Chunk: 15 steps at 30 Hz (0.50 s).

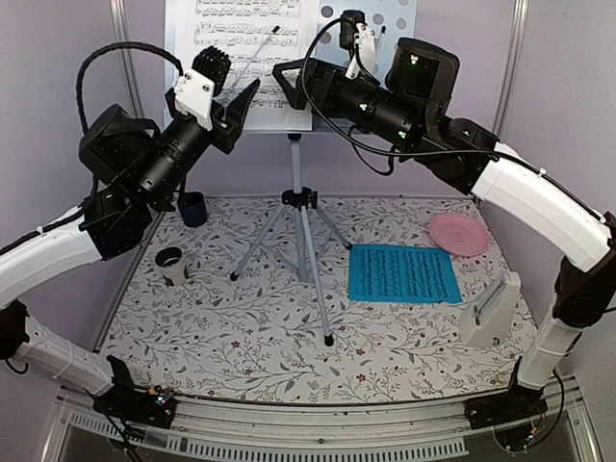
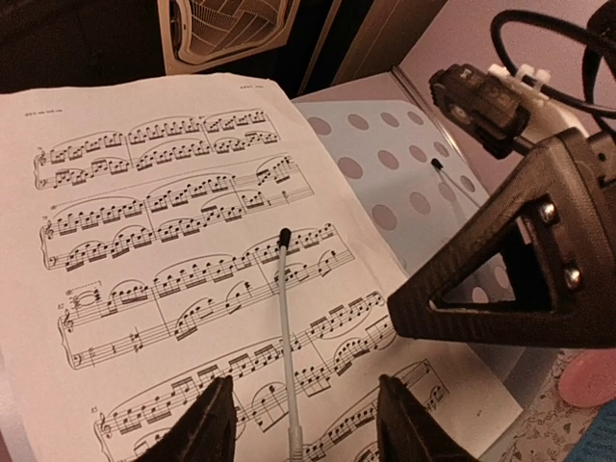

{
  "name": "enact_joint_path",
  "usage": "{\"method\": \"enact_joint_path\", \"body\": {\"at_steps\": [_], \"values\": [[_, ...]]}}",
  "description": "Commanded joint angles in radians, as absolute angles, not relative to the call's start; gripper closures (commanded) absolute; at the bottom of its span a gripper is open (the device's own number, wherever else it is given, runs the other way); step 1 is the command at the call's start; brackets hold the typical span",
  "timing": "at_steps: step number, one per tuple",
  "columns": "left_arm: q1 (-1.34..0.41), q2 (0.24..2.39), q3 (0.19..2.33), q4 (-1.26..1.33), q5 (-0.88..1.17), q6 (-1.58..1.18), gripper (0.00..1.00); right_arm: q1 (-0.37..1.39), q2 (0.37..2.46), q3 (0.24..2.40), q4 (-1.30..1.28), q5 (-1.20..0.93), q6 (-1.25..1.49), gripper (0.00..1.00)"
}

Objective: Set up the instrument practice props

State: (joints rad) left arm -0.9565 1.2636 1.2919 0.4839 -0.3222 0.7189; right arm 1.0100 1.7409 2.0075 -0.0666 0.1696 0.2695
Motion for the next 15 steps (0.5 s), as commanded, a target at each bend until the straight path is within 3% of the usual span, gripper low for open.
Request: {"method": "enact_joint_path", "body": {"at_steps": [1, 7, 15], "values": [[-0.996, 1.225, 1.265, 0.509, -0.316, 0.730, 0.43, 1.012, 1.694, 1.974, -0.019, 0.152, 0.229, 0.11], [-1.051, 1.200, 1.250, 0.487, -0.324, 0.751, 0.26, 1.011, 1.592, 1.852, 0.072, 0.071, 0.130, 0.00], [-1.166, 1.134, 1.156, 0.377, -0.301, 0.747, 0.25, 1.007, 1.433, 1.699, 0.048, -0.050, 0.011, 0.01]]}}
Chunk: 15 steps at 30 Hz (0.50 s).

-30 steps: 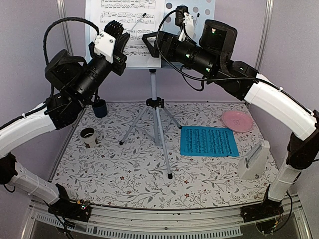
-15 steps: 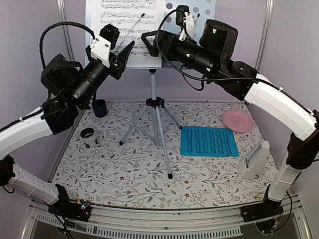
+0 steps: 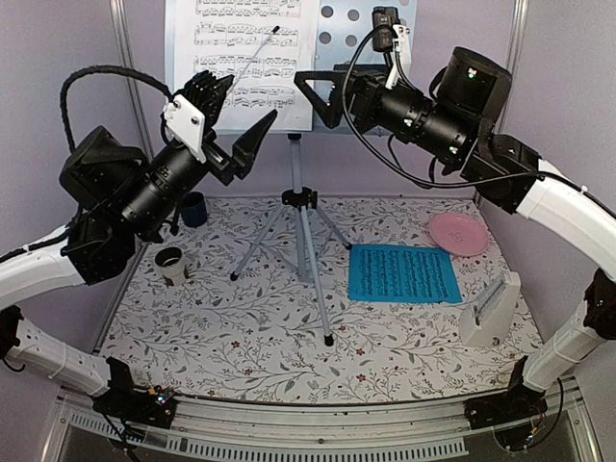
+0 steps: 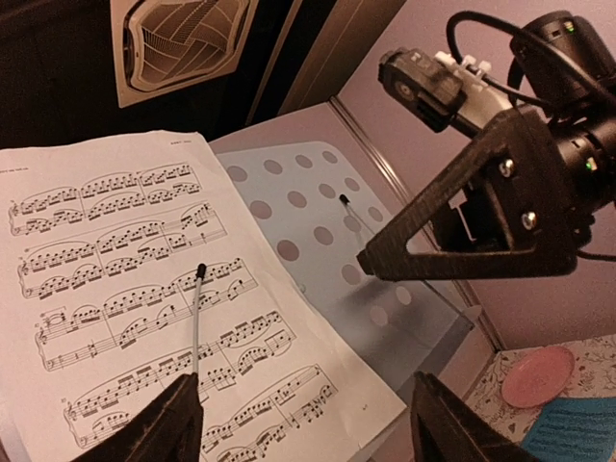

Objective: Set up the instrument practice props

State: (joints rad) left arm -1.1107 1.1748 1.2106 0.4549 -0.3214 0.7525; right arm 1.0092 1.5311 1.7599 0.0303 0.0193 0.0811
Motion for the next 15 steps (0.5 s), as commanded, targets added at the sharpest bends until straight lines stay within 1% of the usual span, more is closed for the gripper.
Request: {"method": "enact_joint_path", "body": {"at_steps": [1, 5, 8, 12, 15], "values": [[-1.182, 1.122, 1.137, 0.355, -0.289, 0.731, 0.26, 1.001, 1.409, 1.673, 0.031, -0.056, -0.017, 0.01], [-1.219, 1.085, 1.052, 0.306, -0.247, 0.603, 0.30, 0.958, 1.298, 1.537, -0.026, -0.073, 0.009, 0.01], [-1.232, 1.070, 0.941, 0.339, -0.235, 0.468, 0.32, 0.905, 1.202, 1.411, -0.055, -0.089, 0.076, 0.01], [-1.232, 1.102, 0.792, 0.441, -0.278, 0.259, 0.32, 0.871, 1.115, 1.268, -0.098, -0.091, 0.134, 0.00], [-1.226, 1.161, 0.715, 0.511, -0.373, 0.152, 0.32, 0.860, 1.098, 1.170, -0.104, -0.118, 0.178, 0.02]]}}
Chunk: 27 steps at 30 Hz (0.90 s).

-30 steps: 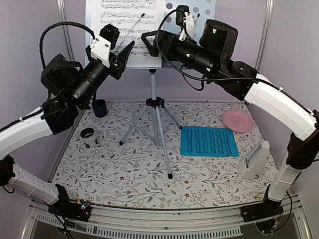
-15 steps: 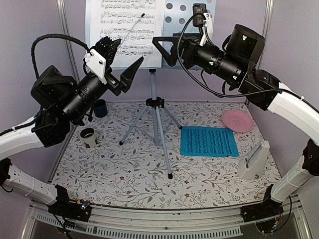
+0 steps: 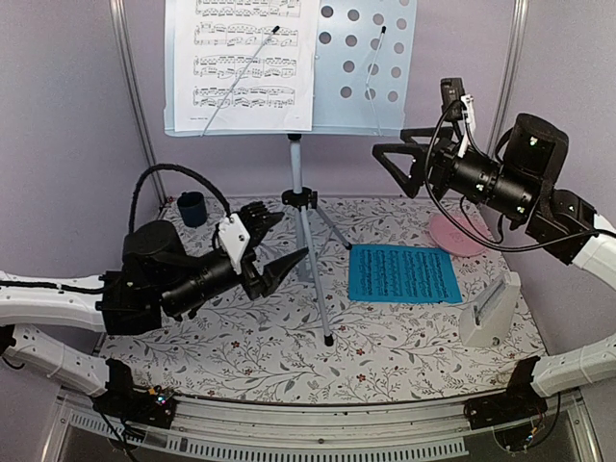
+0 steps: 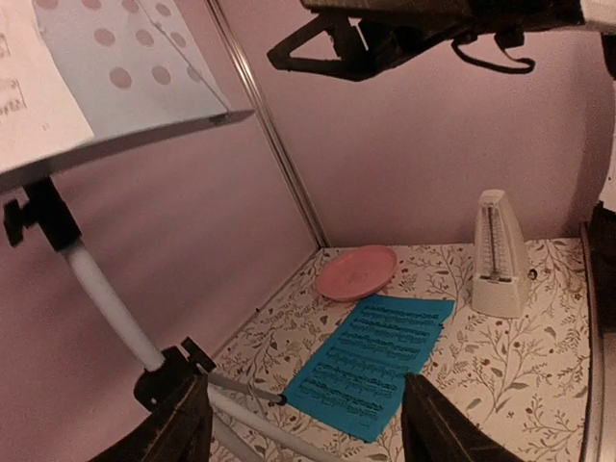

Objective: Set up the instrument practice props

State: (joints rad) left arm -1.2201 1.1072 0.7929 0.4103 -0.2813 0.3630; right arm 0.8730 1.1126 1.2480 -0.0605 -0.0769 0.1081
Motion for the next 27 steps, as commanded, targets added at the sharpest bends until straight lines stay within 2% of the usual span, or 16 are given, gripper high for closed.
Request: {"method": "enact_joint_path", "body": {"at_steps": [1, 6, 8, 11, 16, 23, 27], "values": [[-1.212, 1.176, 0.700, 0.526, -0.392, 0.122, 0.32, 0.857, 1.104, 1.128, -0.104, -0.130, 0.185, 0.03], [-1.020, 1.209, 0.674, 0.455, -0.233, -0.032, 0.40, 0.830, 1.184, 0.998, -0.065, -0.242, 0.240, 0.06], [-0.965, 1.219, 0.659, 0.445, -0.249, -0.018, 0.44, 0.829, 1.212, 0.946, -0.021, -0.265, 0.249, 0.06], [-0.877, 1.206, 0.623, 0.457, -0.212, 0.006, 0.44, 0.819, 1.251, 0.886, 0.051, -0.318, 0.258, 0.07], [-0.678, 1.212, 0.613, 0.443, 0.042, 0.084, 0.44, 0.721, 1.333, 0.817, 0.135, -0.482, 0.289, 0.10], [-0.597, 1.347, 0.685, 0.430, 0.142, 0.230, 0.45, 0.722, 1.430, 0.752, 0.253, -0.612, 0.323, 0.11], [-0.581, 1.440, 0.739, 0.432, 0.185, 0.294, 0.46, 0.758, 1.486, 0.746, 0.301, -0.603, 0.348, 0.11]]}}
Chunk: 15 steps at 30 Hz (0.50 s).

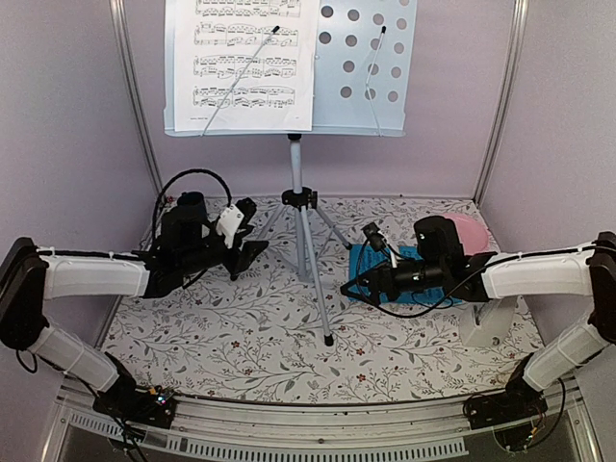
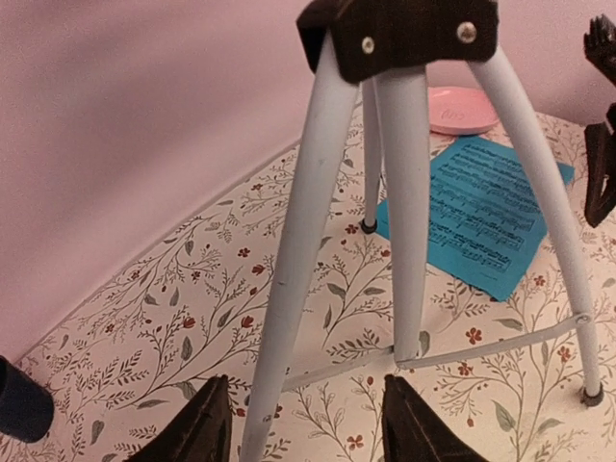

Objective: Set up the instrument practice props

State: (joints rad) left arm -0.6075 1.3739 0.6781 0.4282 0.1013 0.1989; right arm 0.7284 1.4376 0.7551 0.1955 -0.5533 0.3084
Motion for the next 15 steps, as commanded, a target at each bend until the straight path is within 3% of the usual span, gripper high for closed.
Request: {"method": "enact_joint_path", "body": {"at_steps": [1, 10, 15], "values": [[-0.575, 1.463, 0.755, 0.433, 0.190, 0.303, 0.46, 0.769, 1.501, 0.753, 0.305, -0.594, 0.351, 0.11], [-0.552, 1.646, 0.906, 0.407, 0.175, 0.353, 0.54, 0.805, 1.675, 0.840, 0.327, -0.518, 0.376, 0.16], [-0.548, 1.672, 0.922, 0.444, 0.088, 0.347, 0.74, 0.812, 1.735, 0.886, 0.328, -0.496, 0.377, 0.21]]}}
